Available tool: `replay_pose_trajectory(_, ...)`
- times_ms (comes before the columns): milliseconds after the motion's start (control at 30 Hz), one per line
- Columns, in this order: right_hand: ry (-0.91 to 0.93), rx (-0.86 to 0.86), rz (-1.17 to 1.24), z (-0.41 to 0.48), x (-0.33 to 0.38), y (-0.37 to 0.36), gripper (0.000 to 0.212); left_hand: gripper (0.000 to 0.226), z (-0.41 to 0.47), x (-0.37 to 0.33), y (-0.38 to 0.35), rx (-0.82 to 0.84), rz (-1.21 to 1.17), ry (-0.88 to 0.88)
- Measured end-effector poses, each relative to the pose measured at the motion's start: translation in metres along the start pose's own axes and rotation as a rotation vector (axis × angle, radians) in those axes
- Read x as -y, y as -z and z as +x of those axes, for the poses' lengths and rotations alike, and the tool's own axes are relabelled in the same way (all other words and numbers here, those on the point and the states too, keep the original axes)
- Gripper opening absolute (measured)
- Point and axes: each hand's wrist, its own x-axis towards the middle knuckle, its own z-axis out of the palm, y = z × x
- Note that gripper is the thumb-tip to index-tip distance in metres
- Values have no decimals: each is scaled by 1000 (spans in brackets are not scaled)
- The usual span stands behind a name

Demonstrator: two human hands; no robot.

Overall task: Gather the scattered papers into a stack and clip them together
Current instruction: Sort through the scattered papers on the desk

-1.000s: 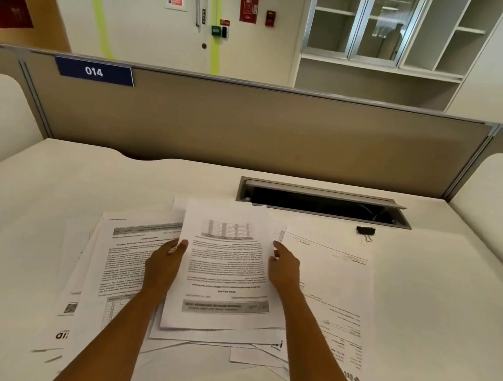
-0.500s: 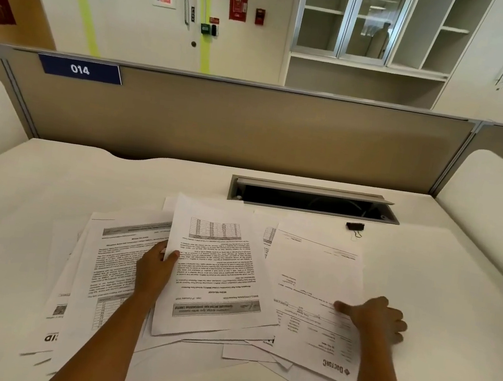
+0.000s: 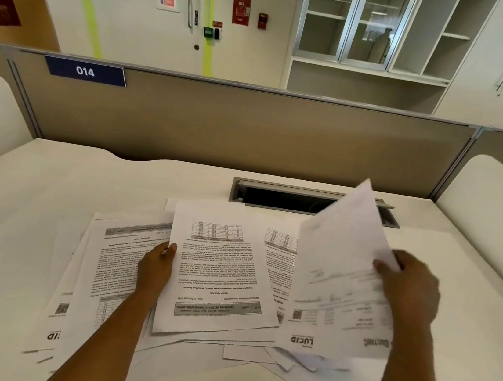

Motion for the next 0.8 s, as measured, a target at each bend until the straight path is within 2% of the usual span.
replay_pose_trajectory(100, 150, -57, 83, -6, 41, 30, 34, 49, -1, -1, -1, -18, -52, 49)
replay_pose_trajectory(200, 214, -31, 141, -2, 64, 21, 37, 52, 0, -1, -1, -14, -77, 92)
replay_pose_trajectory(467, 217, 415, 155, -10, 60, -125, 38, 44, -3, -5, 1, -6, -128, 129)
replay_pose_trajectory(567, 188, 548, 173, -23, 45, -164, 47, 55, -4, -7, 1, 21, -135, 143)
replay_pose_trajectory(667, 163, 612, 167, -34, 34, -186, 54, 49, -1, -2, 1, 94, -92, 112)
replay_pose_trajectory(733, 168, 609, 156, -37, 29, -190, 58, 37, 0, 0, 2, 138, -62, 67)
replay_pose_trajectory(800, 182, 569, 179, -36, 25, -189, 61, 34, 0, 0, 4, 145, -138, 69)
